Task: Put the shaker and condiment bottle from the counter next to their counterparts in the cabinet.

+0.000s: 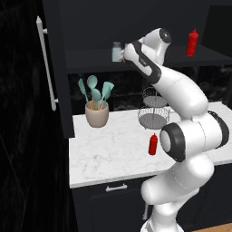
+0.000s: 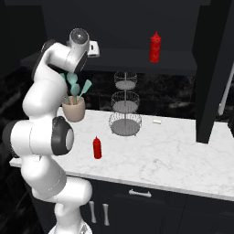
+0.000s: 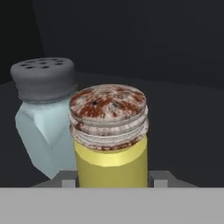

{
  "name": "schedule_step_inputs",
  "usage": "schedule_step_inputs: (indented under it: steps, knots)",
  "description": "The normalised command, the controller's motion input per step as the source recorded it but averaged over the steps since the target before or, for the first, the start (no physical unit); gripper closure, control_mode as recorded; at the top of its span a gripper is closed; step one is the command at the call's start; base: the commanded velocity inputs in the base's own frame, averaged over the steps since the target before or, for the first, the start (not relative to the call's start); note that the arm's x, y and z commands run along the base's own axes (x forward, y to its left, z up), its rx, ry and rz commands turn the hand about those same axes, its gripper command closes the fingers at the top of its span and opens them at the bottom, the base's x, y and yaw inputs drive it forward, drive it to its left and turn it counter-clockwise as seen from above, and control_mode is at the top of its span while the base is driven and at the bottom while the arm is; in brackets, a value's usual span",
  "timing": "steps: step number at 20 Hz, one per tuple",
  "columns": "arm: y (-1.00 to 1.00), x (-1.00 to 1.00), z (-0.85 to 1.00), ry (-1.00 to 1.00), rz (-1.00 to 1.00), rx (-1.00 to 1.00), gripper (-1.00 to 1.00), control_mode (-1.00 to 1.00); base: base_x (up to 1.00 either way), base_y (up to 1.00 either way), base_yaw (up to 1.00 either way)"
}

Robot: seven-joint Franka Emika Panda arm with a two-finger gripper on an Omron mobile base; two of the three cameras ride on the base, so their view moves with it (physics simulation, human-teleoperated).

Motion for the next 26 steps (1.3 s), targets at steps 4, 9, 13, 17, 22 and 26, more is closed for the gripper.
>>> schedule_step_inputs:
  steps: [4, 9, 13, 17, 22, 26]
  knots:
    - [0.0, 0.1, -0.07, 0.0, 0.0, 0.0, -1.0, -1.0, 0.0, 0.0, 0.0]
    - [0.0, 0.02, -0.01, 0.0, 0.0, 0.01, -1.0, -1.0, 0.0, 0.0, 0.0]
    - [0.0, 0.0, 0.0, 0.0, 0.0, 0.01, -1.0, -1.0, 0.0, 0.0, 0.0]
    - [0.0, -0.04, 0.0, -0.03, 0.0, 0.0, -1.0, -1.0, 0.0, 0.0, 0.0]
    - [0.0, -0.69, 0.0, -0.18, 0.0, 0.0, -1.0, -1.0, 0.0, 0.0, 0.0]
    - [0.0, -1.0, -0.03, -0.28, 0.0, -0.03, -1.0, -1.0, 0.0, 0.0, 0.0]
